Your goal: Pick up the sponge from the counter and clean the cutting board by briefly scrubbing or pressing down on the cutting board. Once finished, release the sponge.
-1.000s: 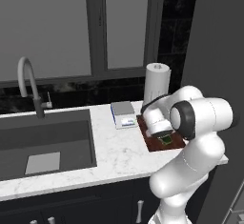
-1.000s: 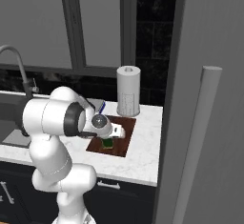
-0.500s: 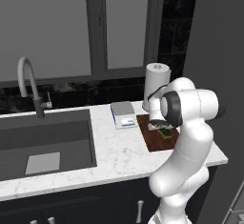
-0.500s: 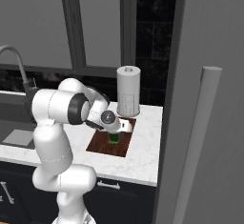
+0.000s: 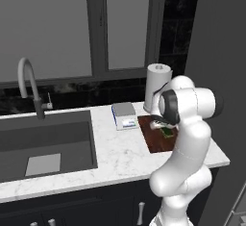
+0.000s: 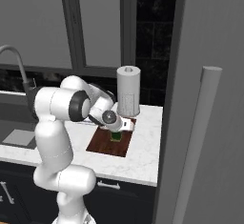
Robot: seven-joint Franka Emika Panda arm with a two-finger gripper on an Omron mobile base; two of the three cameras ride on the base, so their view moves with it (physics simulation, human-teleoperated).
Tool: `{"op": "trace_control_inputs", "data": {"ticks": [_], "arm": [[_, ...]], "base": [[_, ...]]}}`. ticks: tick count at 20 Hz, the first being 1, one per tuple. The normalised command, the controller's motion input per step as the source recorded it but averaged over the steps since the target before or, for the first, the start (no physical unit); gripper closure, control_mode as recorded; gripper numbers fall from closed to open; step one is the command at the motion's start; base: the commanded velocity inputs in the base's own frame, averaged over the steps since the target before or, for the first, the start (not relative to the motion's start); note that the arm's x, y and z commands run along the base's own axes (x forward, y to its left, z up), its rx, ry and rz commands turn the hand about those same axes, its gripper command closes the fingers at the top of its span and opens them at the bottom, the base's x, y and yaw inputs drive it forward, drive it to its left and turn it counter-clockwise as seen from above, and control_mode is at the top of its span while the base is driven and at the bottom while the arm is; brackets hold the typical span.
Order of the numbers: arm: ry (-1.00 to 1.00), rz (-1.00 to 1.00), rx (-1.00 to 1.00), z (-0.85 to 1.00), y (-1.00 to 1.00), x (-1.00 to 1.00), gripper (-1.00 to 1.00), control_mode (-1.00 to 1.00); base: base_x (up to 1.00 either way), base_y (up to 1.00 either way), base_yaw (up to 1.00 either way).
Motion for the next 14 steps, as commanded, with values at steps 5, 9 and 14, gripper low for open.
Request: {"op": "trace_control_inputs", "data": {"ticks": [5,9,14], "arm": [[0.0,0.0,0.0,-0.12,-0.22,-0.94,1.0,-1.0],[0.0,0.0,0.0,-0.1,-0.22,-0.88,1.0,-1.0],[0.0,0.0,0.0,0.0,-0.12,0.05,1.0,-1.0]], "base": [[0.0,0.0,0.0],[0.0,0.0,0.0],[0.0,0.0,0.0]]}}
